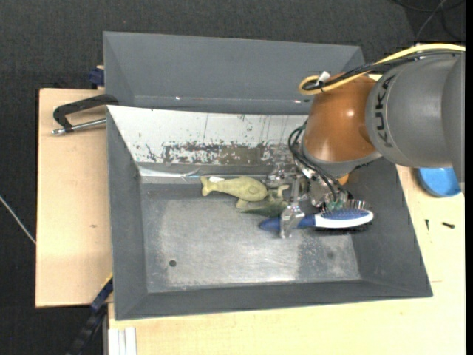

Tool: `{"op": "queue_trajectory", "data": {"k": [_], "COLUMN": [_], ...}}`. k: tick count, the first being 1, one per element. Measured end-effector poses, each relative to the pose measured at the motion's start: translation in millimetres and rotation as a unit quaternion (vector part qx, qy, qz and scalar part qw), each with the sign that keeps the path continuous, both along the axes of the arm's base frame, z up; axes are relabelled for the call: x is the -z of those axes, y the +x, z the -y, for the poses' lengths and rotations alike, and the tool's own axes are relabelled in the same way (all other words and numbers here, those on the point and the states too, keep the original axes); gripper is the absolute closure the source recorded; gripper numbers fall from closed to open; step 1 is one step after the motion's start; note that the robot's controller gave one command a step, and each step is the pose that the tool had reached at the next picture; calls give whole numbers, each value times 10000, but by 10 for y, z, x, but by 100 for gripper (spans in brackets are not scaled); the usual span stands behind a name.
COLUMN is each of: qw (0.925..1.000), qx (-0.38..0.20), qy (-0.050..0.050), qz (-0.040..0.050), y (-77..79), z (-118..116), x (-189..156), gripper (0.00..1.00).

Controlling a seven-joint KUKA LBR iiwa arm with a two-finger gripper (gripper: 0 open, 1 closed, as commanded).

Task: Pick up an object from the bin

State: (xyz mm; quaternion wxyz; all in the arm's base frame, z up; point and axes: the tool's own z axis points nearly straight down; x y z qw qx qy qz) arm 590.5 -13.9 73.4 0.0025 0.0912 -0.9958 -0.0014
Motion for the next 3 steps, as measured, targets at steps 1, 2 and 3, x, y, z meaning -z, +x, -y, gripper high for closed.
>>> {"op": "queue_trajectory", "data": {"k": [1,2,3], "qw": [9999,10000,9919], "qx": [44,43,-1269], "qy": [-12,-6,-5], "qz": [111,59,61], "y": [147,121,18], "z": [183,177,259], "x": [-922,-869,6], "gripper": [100,0,0]}}
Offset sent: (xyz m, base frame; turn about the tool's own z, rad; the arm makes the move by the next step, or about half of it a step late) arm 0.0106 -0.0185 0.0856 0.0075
